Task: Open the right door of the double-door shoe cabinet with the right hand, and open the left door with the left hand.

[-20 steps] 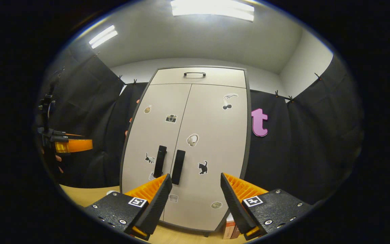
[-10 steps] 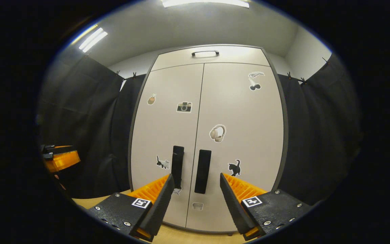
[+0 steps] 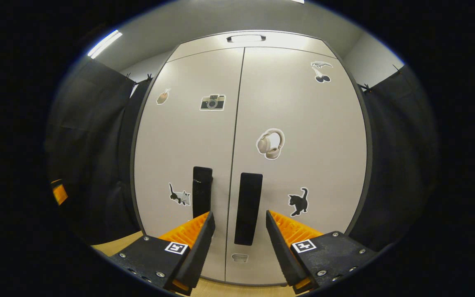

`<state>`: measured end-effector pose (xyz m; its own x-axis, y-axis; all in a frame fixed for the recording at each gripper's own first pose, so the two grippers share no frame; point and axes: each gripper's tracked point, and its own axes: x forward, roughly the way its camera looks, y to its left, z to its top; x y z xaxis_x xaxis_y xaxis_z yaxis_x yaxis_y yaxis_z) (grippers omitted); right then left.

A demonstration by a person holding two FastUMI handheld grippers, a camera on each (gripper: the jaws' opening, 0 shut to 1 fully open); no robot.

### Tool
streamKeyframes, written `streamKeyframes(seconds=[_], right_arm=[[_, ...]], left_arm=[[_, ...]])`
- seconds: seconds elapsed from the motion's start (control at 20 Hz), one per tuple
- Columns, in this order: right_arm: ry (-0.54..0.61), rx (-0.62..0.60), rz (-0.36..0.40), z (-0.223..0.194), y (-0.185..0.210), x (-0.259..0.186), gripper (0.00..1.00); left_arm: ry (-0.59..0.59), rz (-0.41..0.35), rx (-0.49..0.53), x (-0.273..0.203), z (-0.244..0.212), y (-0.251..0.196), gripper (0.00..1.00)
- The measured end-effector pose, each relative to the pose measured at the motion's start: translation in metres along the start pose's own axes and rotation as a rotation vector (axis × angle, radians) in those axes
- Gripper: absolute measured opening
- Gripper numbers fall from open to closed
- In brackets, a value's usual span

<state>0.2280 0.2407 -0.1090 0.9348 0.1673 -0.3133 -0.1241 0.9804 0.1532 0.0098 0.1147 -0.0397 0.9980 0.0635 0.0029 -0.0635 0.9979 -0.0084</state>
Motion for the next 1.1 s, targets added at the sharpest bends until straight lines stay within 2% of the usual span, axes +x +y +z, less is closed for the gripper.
streamKeyframes(seconds=[0.15,0.2,0.3,0.5,0.65,0.75,0.8,1.05,1.1], right_arm=[[0.038,0.041,-0.058,-0.006,-0.011,0.019,0.71],[0.044,0.070,-0.056,-0.006,-0.011,0.024,0.65],[0.048,0.107,-0.048,-0.005,-0.009,0.031,0.60],[0.069,0.131,-0.054,-0.014,0.001,0.046,0.56],[0.065,0.115,-0.104,-0.016,-0.004,0.052,0.55],[0.063,0.101,-0.118,-0.016,-0.011,0.050,0.48],[0.064,0.117,-0.106,-0.016,-0.009,0.048,0.35],[0.096,0.142,-0.032,-0.017,-0.008,0.041,0.23],[0.099,0.140,-0.020,-0.017,-0.007,0.037,0.20]], left_arm=[[0.003,0.022,0.002,0.006,-0.006,0.016,0.96],[0.004,0.025,0.000,0.007,-0.010,0.020,0.98],[0.006,0.040,0.010,0.008,-0.014,0.029,0.96],[0.019,0.048,0.022,0.011,-0.020,0.033,0.96],[0.032,0.044,0.014,0.009,-0.022,0.033,0.96],[0.029,0.058,0.022,0.007,-0.020,0.035,0.96],[0.026,0.067,0.028,0.005,-0.018,0.036,0.96],[0.042,0.073,0.020,-0.016,-0.009,0.026,0.97],[0.051,0.076,0.006,-0.021,-0.010,0.023,0.94]])
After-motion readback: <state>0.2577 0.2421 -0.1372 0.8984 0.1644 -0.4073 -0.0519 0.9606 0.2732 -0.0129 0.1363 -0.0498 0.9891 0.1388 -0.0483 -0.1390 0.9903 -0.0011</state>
